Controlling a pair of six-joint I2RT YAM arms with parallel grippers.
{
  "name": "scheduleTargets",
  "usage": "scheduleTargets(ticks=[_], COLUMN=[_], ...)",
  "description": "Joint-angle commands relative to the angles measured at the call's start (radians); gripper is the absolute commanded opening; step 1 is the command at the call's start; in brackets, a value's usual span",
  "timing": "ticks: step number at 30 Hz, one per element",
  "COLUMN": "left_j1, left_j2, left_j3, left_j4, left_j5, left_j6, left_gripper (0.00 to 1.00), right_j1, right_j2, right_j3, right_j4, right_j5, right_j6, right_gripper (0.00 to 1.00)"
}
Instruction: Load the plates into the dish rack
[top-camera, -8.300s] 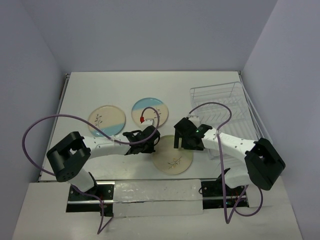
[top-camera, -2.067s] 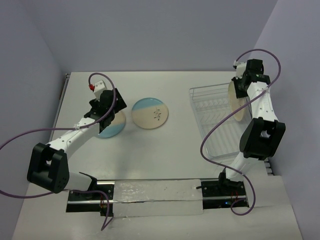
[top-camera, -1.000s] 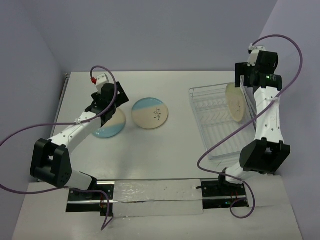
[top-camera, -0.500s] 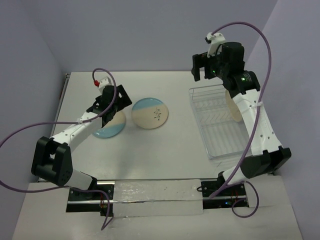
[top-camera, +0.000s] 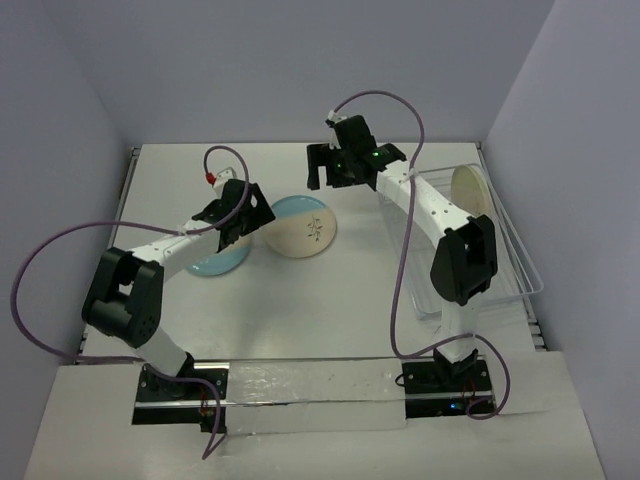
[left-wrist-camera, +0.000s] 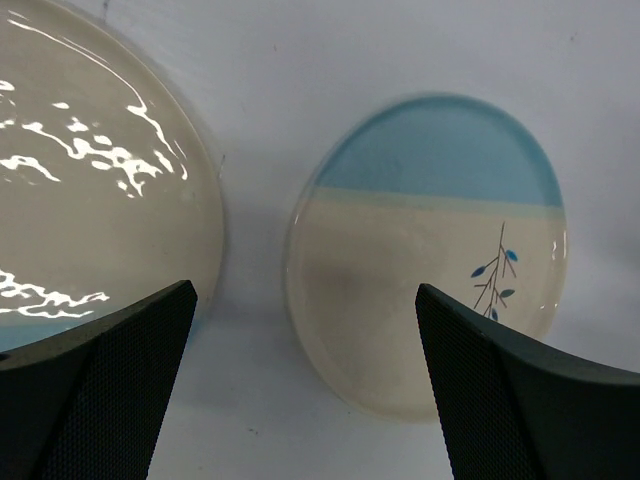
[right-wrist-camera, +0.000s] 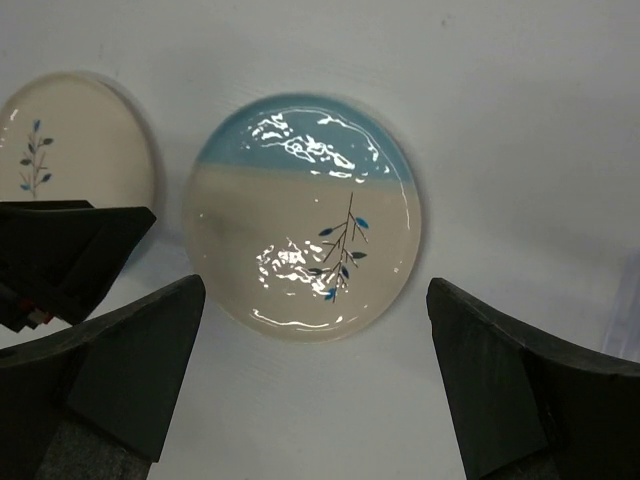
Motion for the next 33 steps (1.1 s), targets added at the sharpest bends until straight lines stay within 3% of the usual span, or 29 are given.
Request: scheduleTargets(ticks=[1, 7, 16, 27, 33], left_j1=[-0.030, -0.042, -0.042, -0.042, -0.042], left_j2=[0.068, 0.157, 0.213, 0.249, 0.266], left_j3=[0.077, 0.107, 0.099, 0.087, 0.087], left_j4=[0.034, 0.021, 0.039, 0.017, 0.019], left_j5=[0.029, 0.031, 0.051, 0.023, 0.034], left_j6=[0.013, 0.001, -0.016, -0.019, -0.017], left_gripper=[0.99, 0.95, 0.58, 0.34, 0.09], right_j1=[0.001, 0.017, 0.015, -0.007, -0.012], right_j2=[0.037, 0.083, 0.121, 0.204, 0.262], right_j3=[-0.033, -0.111, -0.119, -0.078, -0.051], right_j4=[0.051, 0.087, 0.124, 0.150, 0.165], right_j5=[0.050, 0.054, 0.058, 0.018, -0.038], right_j6=[0.084, 0.065, 0.098, 0.159, 0.185], right_gripper=[1.00, 1.00, 1.00, 1.00, 1.00])
